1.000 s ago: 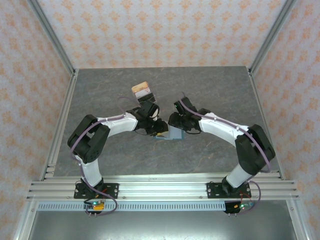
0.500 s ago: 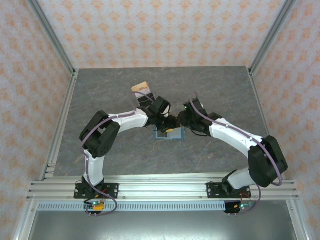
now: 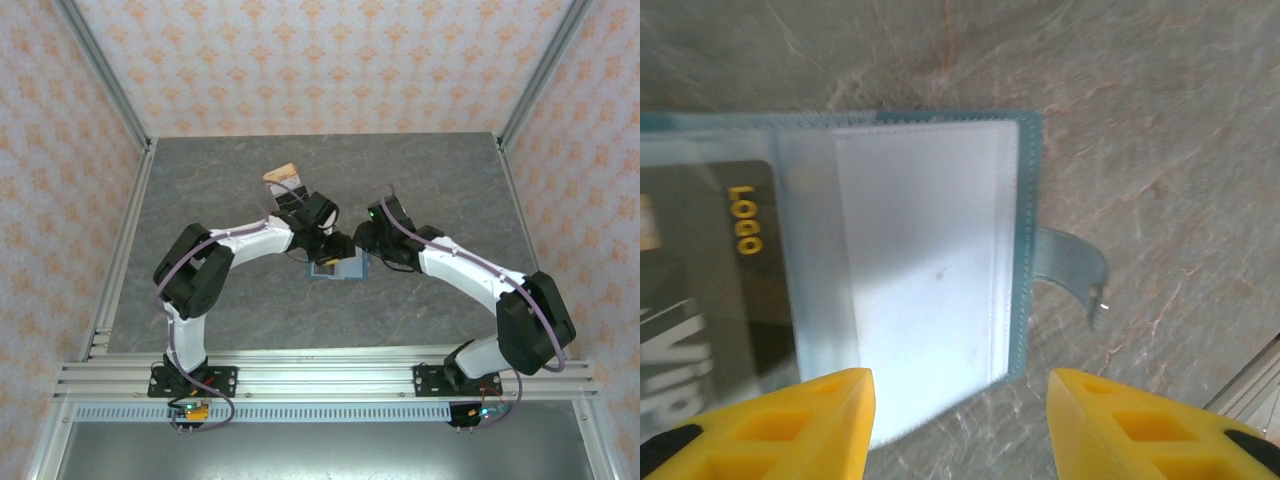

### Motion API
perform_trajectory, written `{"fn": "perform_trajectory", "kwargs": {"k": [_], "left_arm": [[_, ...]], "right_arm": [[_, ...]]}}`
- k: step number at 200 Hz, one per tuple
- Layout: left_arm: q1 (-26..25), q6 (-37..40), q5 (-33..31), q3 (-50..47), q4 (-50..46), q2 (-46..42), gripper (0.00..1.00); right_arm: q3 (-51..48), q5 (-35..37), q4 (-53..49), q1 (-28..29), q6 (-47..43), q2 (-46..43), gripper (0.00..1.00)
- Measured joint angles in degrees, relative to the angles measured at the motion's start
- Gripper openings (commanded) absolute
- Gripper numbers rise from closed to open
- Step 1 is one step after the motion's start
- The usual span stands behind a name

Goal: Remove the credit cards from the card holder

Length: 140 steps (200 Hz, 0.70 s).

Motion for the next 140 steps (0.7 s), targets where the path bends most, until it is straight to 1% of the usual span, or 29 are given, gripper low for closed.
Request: {"fn": "perform_trajectory", "kwargs": {"k": [36, 62, 86, 107, 121, 140], "left_arm": [[4.42, 2.23, -4.94, -0.13, -6.01, -7.32, 0.48], [6.88, 2.45, -7.98, -0.94, -8.15, -8.96, 0.44], [6.84, 2.14, -8.74, -2.54, -8.59, -8.79, 0.38], [6.45, 1.95, -8.70, -2.75, -8.55, -7.61, 0.32], [6.05, 1.88, -8.59, -2.69, -8.35, -6.05, 0.28], [5.25, 1.60, -8.57, -2.05, -8.37, -3.04, 0.24]], "right_arm": [[1.75, -6.10, 1.77, 0.00, -0.48, 4.39, 0.37], [3.06, -11.21, 4.07, 0.00, 0.31, 9.35, 0.30], [3.63, -14.21, 5.53, 0.02, 1.46, 13.44, 0.25], [4.44, -15.32, 5.55, 0.13, 2.25, 16.13, 0.21], [5.09, -15.89, 5.53, 0.31, 2.71, 17.46, 0.18], [5.99, -16.39, 5.51, 0.61, 2.97, 18.82, 0.17]]}}
